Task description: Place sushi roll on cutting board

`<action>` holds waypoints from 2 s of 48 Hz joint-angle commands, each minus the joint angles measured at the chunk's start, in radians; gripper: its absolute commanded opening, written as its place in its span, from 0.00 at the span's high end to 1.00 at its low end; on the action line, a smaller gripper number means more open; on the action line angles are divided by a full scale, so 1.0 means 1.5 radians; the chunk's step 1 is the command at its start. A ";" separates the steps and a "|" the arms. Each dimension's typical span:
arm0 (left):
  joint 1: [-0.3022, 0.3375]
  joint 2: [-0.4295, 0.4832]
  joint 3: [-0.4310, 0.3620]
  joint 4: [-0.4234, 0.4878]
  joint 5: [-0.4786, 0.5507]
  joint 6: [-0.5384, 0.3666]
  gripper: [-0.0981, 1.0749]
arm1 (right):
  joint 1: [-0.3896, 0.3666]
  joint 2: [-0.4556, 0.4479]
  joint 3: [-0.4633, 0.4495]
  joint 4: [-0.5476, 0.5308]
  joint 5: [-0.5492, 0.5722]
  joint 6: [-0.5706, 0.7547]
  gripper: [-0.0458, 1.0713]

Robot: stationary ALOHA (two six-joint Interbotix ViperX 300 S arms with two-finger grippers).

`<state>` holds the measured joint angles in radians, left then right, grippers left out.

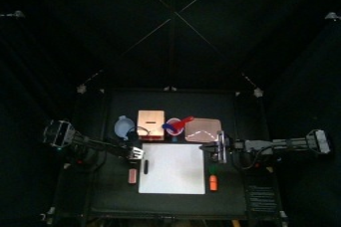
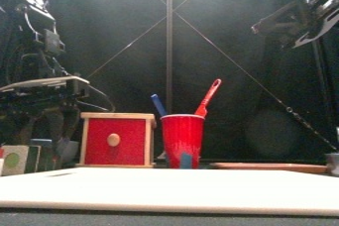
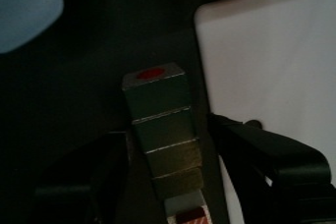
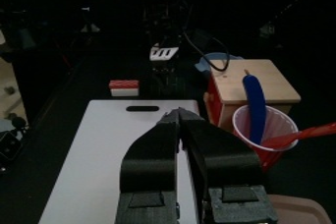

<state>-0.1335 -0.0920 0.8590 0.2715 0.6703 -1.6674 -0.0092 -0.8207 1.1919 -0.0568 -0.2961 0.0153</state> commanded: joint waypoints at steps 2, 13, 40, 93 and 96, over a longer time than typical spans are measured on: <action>-0.001 0.014 -0.022 -0.007 0.003 -0.001 0.17 | 0.003 -0.001 -0.010 0.002 -0.006 0.001 0.95; -0.001 0.025 -0.042 -0.008 0.008 -0.001 0.38 | 0.004 -0.001 -0.010 0.002 -0.006 0.001 0.95; -0.065 0.036 -0.228 0.016 0.202 -0.005 0.42 | 0.005 -0.001 -0.007 0.001 -0.006 0.000 0.95; -0.062 0.330 -0.591 0.041 0.207 -0.069 0.42 | 0.006 -0.003 -0.008 0.000 -0.002 0.000 0.95; -0.060 0.337 -0.601 0.039 0.212 -0.070 0.42 | 0.006 -0.004 -0.009 -0.001 -0.002 0.000 0.95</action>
<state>-0.2347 0.4188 0.0077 0.3298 0.9787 -1.7687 -0.0031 -0.8222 1.1919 -0.0568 -0.2961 0.0153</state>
